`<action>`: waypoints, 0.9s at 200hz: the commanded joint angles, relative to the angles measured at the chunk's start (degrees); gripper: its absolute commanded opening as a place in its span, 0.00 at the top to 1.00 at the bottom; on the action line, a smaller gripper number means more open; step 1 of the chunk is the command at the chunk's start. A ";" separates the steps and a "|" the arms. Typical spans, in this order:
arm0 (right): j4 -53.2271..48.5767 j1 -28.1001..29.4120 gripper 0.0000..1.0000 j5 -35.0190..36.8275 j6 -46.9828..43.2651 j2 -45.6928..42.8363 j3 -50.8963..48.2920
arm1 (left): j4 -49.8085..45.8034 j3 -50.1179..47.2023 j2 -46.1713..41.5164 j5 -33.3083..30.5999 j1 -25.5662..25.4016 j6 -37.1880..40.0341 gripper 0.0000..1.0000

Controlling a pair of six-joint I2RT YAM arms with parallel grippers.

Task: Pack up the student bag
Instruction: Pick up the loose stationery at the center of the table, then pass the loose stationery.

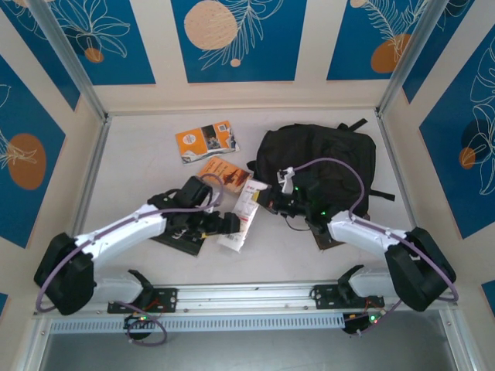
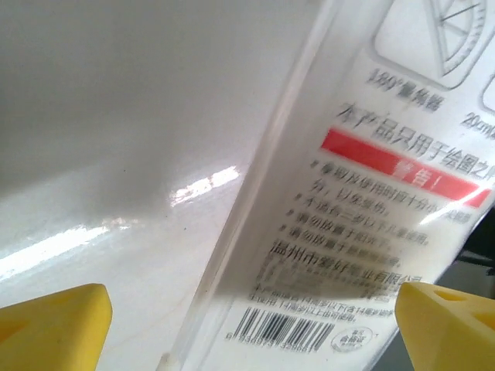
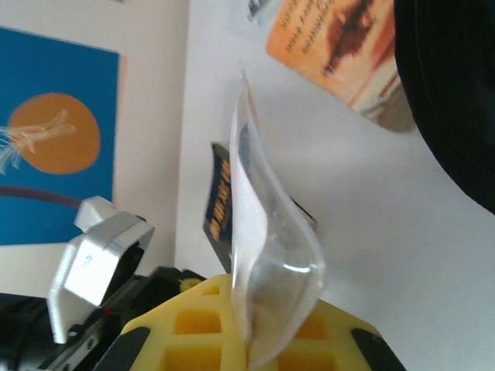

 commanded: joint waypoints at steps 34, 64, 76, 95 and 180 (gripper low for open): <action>12.75 -0.62 1.00 13.68 8.17 -8.90 -3.70 | 17.23 -8.85 -12.54 0.10 2.40 -16.97 0.03; 14.98 -0.68 1.00 16.19 11.64 -9.31 -2.96 | 30.75 -15.95 -17.25 -2.38 2.72 -25.63 0.04; 16.22 -0.50 1.00 16.41 12.79 -8.92 -2.62 | 39.09 -19.39 -18.24 -3.97 2.71 -30.12 0.06; 17.34 -0.17 1.00 16.63 13.90 -8.04 -1.93 | 47.76 -22.42 -19.68 -7.33 2.44 -33.87 0.10; 23.01 1.88 1.00 18.12 18.02 -4.77 -3.03 | 55.22 -22.32 -18.29 -10.36 0.94 -33.71 0.29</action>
